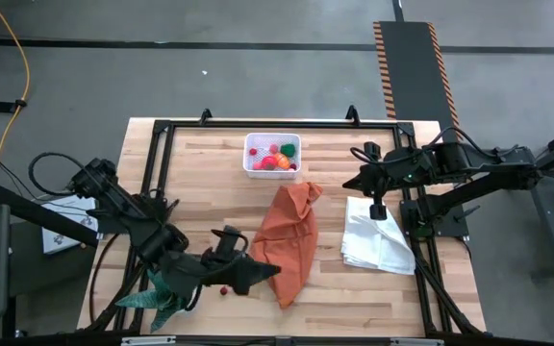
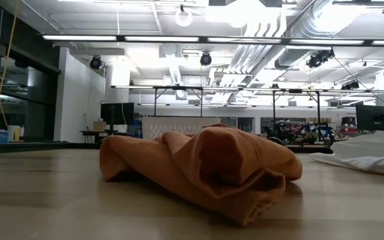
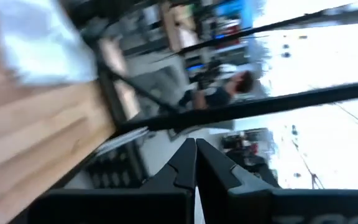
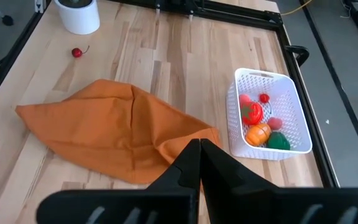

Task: Pick and placing Produce into tupperware
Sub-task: Put the red cherry into the white basket

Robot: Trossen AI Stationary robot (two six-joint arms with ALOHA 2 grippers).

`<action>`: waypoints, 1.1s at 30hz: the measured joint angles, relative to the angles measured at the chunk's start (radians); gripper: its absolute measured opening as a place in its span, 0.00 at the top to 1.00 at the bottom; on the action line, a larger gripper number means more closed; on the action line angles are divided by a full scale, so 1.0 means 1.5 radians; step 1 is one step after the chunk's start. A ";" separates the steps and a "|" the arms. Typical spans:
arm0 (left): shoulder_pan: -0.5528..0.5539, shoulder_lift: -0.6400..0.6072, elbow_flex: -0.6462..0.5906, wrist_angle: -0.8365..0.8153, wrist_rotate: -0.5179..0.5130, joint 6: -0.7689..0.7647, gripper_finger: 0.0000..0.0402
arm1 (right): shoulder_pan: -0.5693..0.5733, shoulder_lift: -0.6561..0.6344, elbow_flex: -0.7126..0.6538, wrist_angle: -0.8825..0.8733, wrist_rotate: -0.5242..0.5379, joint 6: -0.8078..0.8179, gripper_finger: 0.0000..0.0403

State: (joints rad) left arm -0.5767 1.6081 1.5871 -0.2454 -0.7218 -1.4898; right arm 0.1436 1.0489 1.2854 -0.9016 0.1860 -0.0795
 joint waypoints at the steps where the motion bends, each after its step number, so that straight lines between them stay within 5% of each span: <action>1: -0.005 0.001 0.000 0.038 -0.006 0.038 1.00 | 0.000 0.000 0.000 0.000 0.000 0.000 1.00; 8: -0.041 0.033 0.016 0.201 -0.098 0.216 1.00 | 0.000 0.000 0.000 -0.012 0.000 0.000 1.00; 20: -0.143 0.111 0.160 0.128 -0.331 0.298 1.00 | 0.000 0.000 0.000 -0.022 -0.002 -0.022 1.00; 33: -0.170 0.204 0.211 0.126 -0.415 0.309 1.00 | 0.000 0.000 0.000 -0.027 -0.003 -0.022 1.00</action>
State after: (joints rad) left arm -0.8318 1.9142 1.9034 -0.0566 -1.3449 -1.0268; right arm 0.1440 1.0485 1.2854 -0.9421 0.1810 -0.1127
